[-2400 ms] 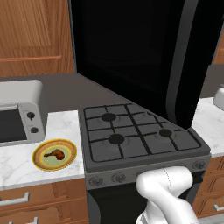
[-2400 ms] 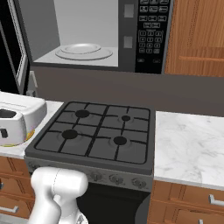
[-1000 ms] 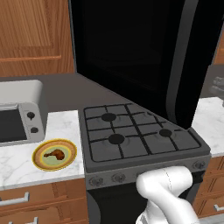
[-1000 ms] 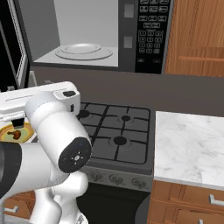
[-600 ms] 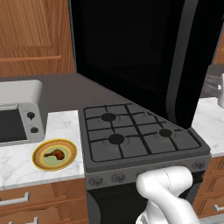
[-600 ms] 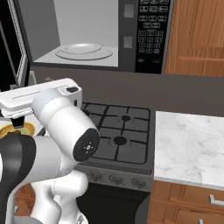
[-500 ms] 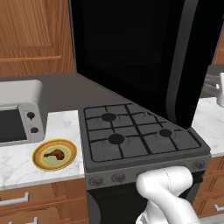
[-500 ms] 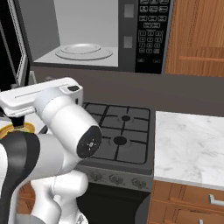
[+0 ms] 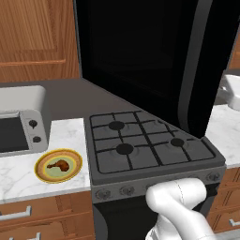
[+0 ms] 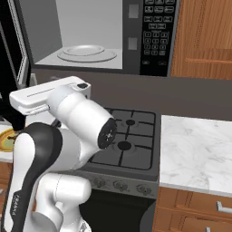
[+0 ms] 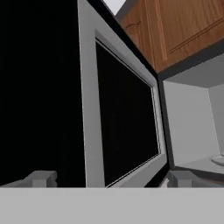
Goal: Pick the chicken drumstick from the counter and place it in the microwave. Then turn on the microwave.
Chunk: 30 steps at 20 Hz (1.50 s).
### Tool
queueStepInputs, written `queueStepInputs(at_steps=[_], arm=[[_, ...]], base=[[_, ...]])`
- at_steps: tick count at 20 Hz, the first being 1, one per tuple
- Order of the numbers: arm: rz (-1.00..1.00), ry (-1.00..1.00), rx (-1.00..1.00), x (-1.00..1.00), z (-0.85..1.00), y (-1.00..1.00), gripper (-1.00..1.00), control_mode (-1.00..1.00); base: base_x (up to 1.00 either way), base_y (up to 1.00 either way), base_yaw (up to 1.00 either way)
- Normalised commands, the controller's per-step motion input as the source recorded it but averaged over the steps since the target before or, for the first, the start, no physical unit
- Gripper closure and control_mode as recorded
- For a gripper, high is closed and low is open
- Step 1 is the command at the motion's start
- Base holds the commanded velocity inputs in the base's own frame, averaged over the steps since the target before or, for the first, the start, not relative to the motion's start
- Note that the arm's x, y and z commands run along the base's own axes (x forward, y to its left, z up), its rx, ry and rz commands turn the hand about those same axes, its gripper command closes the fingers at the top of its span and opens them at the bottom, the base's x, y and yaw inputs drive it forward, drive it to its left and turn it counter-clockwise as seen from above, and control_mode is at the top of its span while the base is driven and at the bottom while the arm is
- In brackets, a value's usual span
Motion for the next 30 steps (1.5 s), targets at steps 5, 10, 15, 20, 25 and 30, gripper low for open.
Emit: queueStepInputs(at_steps=[5,10,15,20,25,30], arm=[[0.09,0.0,0.0,0.18,-0.06,0.0,-1.0,-1.0],[0.09,-0.01,0.0,0.14,-0.09,0.07,-1.0,-1.0],[0.09,-0.01,0.0,0.13,-0.04,0.05,-1.0,-1.0],[0.08,-0.01,0.0,0.09,-0.02,0.07,-1.0,-1.0],[0.08,-0.01,0.0,0.12,-0.04,0.07,-1.0,-1.0],[0.08,0.0,0.0,0.15,-0.06,0.05,-1.0,-1.0]], base=[[0.0,0.0,0.0],[0.0,0.0,0.0],[0.0,0.0,0.0],[0.0,0.0,0.0],[0.0,0.0,0.0],[0.0,0.0,0.0]])
